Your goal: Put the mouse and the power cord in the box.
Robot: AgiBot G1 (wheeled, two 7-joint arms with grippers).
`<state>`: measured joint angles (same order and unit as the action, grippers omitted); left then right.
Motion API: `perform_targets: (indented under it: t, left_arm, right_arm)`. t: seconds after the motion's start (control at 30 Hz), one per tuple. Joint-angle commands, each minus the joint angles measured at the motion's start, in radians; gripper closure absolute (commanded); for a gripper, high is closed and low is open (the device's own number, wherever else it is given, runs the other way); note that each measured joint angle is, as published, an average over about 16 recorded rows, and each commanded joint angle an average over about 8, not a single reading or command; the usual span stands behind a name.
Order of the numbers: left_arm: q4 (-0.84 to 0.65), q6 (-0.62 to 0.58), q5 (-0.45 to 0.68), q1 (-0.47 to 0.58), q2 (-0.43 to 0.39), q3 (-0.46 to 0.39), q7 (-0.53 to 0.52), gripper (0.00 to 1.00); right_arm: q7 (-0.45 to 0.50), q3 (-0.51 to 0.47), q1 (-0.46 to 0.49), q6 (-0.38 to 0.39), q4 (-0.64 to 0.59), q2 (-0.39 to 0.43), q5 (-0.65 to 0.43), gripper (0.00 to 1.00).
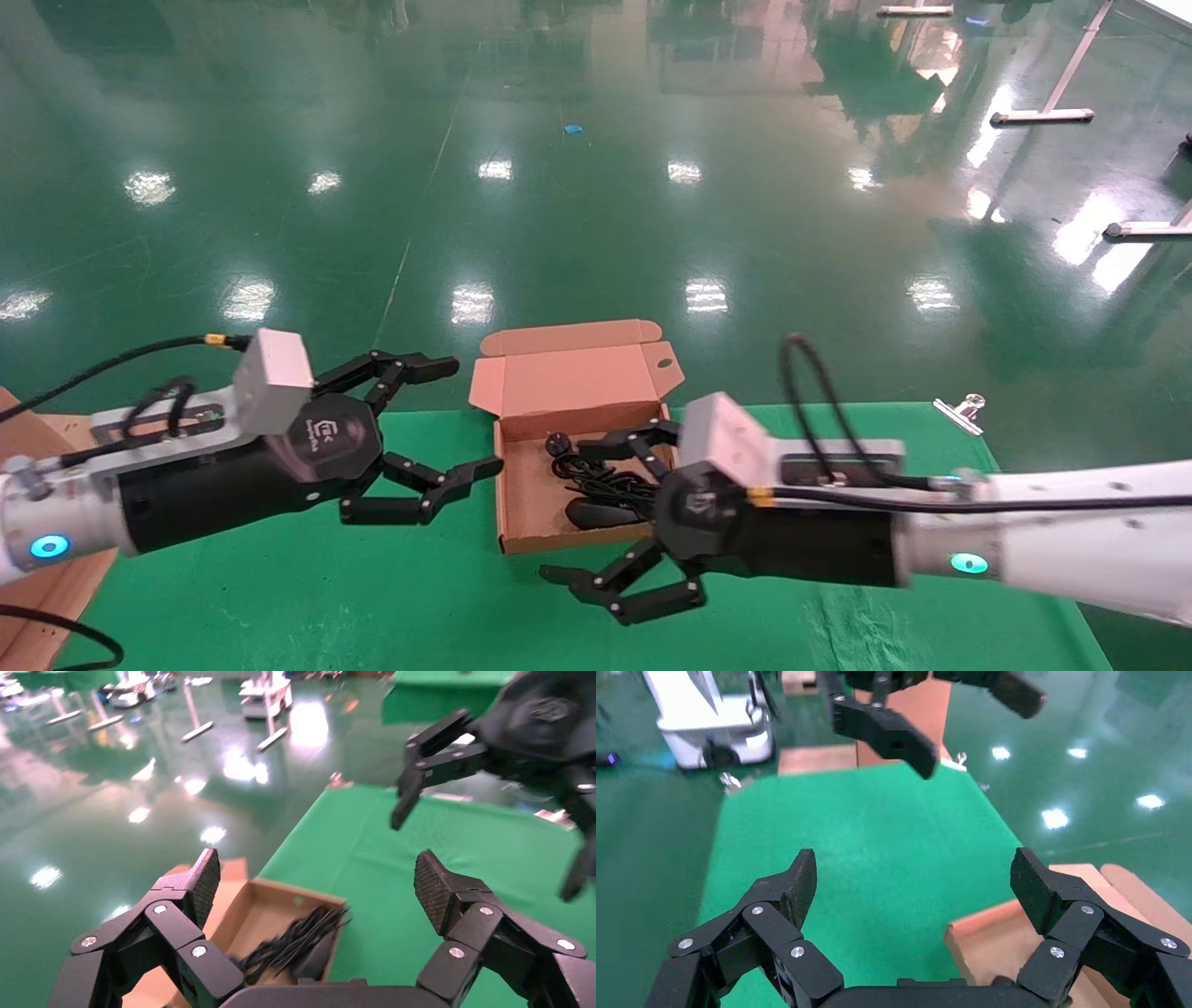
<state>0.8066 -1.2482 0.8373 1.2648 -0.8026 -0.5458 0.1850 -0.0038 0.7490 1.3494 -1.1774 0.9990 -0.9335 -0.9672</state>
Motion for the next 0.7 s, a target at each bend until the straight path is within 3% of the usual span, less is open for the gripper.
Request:
perform_targets:
  t: [0.03,0.7]
  left_arm:
    - [0.039,-0.020,-0.009,-0.016,0.016,0.022,-0.030,0.00]
    - [0.432,-0.224,-0.097,-0.172,0.173,0.241,-0.337,0.00]
  right_arm:
    - [0.015,-0.037,-0.021,-0.025,0.022,0.025,0.018,0.00]
    - [0.166,-0.408,-0.239,-0.276,0.248,0.280,0.205,0.00]
